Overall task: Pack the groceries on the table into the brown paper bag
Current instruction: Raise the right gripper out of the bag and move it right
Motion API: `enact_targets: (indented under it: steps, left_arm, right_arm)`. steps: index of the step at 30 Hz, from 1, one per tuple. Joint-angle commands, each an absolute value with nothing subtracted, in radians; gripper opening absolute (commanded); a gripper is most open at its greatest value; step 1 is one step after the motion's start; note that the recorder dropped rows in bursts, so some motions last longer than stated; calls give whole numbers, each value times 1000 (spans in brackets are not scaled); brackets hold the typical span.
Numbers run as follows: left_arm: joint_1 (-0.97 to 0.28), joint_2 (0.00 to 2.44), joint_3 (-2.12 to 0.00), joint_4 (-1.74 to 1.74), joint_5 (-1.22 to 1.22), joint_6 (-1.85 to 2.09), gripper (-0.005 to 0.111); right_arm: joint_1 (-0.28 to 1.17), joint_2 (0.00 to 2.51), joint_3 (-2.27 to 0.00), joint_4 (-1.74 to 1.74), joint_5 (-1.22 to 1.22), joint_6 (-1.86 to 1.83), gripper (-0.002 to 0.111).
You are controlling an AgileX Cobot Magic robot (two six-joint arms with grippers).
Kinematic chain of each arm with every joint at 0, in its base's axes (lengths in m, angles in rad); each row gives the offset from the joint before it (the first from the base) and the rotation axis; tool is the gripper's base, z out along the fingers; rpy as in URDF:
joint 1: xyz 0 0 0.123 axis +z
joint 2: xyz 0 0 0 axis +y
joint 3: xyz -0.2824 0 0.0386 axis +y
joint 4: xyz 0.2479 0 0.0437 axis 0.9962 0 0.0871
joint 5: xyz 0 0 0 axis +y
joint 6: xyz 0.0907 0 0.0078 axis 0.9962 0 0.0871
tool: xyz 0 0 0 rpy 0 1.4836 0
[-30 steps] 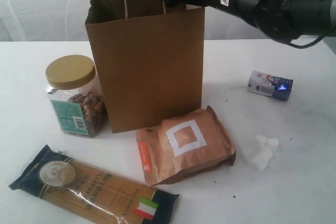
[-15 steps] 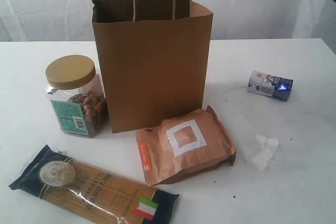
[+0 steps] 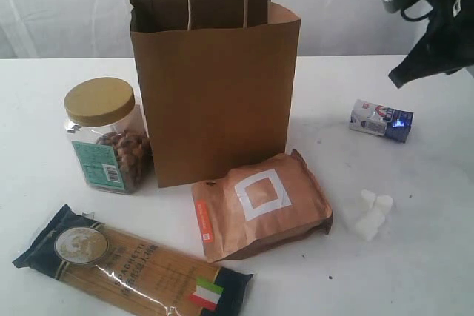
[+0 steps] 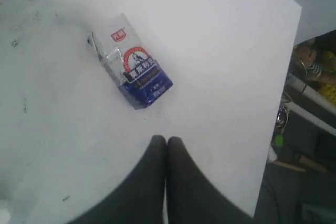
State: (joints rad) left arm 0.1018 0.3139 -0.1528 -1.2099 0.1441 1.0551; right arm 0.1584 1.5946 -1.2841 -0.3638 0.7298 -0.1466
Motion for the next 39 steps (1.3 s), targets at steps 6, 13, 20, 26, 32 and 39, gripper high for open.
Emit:
enact_targets:
  steps: [6,13,20,26,32,39]
  left_arm:
    - [94,308,-149,-1222,150,1053,0]
    - [94,308,-149,-1222,150,1053,0]
    - [94,308,-149,-1222,150,1053,0]
    - [94,308,-149,-1222,150,1053,0]
    - [94,308,-149,-1222,150,1053,0]
    - [94,308,-149,-1222,150,1053,0]
  right_arm:
    - [102,1738,-1214,-358,14,-382,0]
    - [16,1886,-1180,-367,-50,-338,0]
    - [-105,1907,-1112,-860,-771,147,0]
    - [-125,1916,-1158,-1123,-448,467,0]
    - [-157,1976,-1360,-1744,-525,1140,0]
    - [-194,2043,-1473,-1744,-740,1297,0]
